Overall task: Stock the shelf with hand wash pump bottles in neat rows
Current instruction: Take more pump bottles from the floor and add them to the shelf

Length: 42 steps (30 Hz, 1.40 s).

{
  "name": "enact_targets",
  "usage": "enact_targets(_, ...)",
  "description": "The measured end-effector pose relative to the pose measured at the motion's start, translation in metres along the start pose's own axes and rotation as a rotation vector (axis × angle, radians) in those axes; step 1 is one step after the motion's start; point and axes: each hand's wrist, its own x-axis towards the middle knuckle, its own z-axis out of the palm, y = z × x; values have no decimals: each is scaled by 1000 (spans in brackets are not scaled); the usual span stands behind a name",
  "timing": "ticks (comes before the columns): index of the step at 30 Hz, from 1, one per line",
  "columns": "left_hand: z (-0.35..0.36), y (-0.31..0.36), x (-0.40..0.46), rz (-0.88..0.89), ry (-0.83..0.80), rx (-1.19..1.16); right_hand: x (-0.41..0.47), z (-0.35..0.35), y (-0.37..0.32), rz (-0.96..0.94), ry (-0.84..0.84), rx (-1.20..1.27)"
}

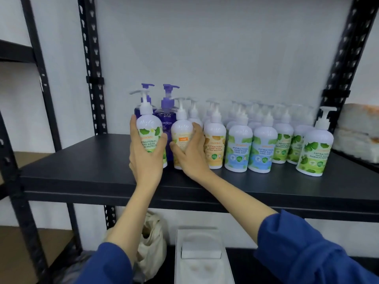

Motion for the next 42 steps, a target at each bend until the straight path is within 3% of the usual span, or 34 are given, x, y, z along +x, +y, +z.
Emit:
enact_targets(9,0,-1,1,13,-2,-4,-2,-14,3,104,-58,296)
enact_targets(18,0,-3,0,25,6,14,-5,-8,9,-26,69,128)
enact_targets(24,0,-3,0,24,11,10,-9,-22,5,-14,-130,197)
enact_targets(30,0,-4,0,26,13,19,-11,-19,8,-59,6,143)
enact_targets(38,1,-6,1,30,11,23,-9,-21,6,-44,-118,273)
enact_targets(42,0,-6,1,43,7,26,-10,-20,10,-70,-26,164)
